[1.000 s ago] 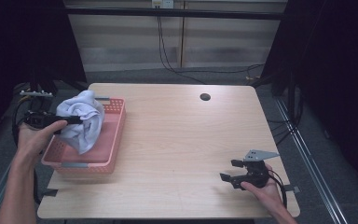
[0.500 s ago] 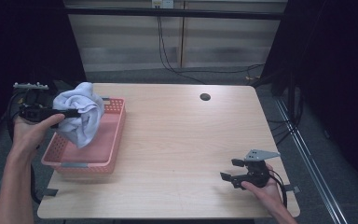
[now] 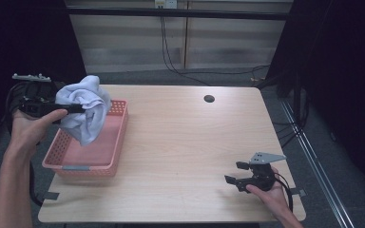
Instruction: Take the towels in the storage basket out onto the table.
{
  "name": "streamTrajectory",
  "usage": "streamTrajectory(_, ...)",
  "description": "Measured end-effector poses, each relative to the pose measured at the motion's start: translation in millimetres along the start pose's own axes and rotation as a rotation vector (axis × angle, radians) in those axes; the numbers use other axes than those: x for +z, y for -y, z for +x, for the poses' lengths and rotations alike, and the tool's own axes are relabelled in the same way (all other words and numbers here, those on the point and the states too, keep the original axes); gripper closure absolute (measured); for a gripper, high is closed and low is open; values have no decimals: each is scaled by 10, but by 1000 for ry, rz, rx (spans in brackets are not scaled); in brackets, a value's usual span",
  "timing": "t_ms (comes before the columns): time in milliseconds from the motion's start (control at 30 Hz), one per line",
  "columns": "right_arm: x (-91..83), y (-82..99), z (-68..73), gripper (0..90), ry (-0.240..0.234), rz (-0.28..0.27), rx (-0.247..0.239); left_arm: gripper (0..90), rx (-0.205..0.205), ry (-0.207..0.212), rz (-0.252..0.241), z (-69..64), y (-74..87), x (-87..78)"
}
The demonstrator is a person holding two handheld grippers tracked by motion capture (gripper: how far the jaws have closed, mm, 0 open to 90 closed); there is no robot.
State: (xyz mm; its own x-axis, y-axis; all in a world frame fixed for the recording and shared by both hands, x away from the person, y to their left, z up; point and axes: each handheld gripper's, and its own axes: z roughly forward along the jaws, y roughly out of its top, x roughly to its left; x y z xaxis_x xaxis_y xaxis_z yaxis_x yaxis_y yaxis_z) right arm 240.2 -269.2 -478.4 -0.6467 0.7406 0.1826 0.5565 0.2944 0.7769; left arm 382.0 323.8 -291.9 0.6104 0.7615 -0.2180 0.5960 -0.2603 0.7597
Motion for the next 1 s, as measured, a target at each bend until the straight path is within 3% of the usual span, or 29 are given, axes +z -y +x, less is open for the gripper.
streamTrajectory(333, -5, 0, -10, 227, -1, -5, 2, 566, 39, 45, -8, -214, -209, 102)
streamTrajectory(467, -7, 0, -12, 227, -2, -4, 2, 566, 67, 76, -10, -354, -312, 217)
streamTrajectory(667, -11, 2, -13, 227, -2, -6, 2, 565, 68, 113, -10, -514, -401, 381)
streamTrajectory(1000, -12, 2, -12, 228, -4, -6, 0, 563, 99, 167, 40, -828, -417, 781)
